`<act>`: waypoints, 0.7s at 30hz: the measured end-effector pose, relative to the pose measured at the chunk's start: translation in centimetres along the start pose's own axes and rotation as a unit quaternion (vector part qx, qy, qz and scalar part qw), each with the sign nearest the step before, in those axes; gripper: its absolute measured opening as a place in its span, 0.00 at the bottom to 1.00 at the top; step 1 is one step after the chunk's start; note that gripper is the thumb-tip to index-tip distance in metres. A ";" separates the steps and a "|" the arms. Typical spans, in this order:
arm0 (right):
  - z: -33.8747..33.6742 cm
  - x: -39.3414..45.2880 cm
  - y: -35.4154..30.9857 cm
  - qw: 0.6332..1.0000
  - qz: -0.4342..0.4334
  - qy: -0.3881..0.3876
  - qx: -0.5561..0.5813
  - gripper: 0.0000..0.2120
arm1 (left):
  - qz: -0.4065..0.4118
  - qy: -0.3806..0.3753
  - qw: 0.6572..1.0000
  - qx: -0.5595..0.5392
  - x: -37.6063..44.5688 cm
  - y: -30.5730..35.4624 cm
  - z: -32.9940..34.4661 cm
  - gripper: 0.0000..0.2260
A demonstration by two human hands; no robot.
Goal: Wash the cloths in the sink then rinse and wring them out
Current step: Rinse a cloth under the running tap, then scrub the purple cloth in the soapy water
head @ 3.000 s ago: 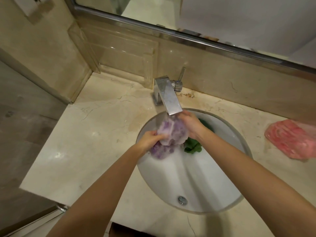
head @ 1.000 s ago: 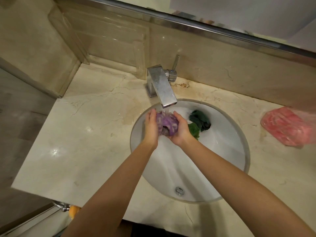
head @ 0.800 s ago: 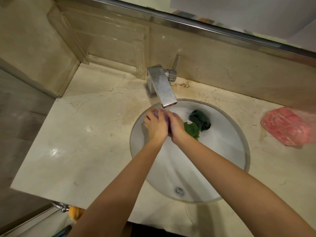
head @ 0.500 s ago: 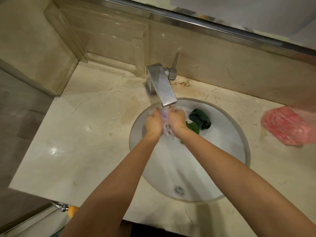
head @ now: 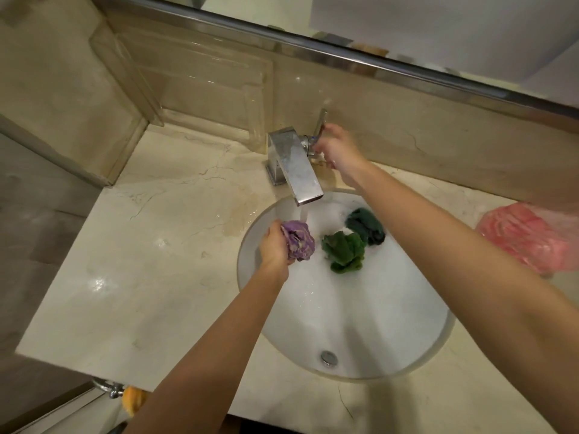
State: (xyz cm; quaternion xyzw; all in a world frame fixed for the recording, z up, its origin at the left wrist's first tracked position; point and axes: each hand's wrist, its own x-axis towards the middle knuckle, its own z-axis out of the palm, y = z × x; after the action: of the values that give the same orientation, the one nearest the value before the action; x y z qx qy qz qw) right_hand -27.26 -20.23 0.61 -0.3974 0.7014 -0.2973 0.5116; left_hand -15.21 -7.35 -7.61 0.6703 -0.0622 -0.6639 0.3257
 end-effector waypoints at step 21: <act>-0.6 -4.6 6.9 0.989 -0.088 -0.066 -0.097 0.29 | 0.055 0.018 0.997 0.051 0.1 -3.4 -3.1 0.13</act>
State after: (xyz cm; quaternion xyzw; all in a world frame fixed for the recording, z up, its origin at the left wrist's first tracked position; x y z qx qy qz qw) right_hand -28.87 -12.75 -2.62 -0.5242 0.6537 -0.2454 0.4875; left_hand -13.48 -3.58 -9.74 0.6934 -0.1270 -0.6287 0.3283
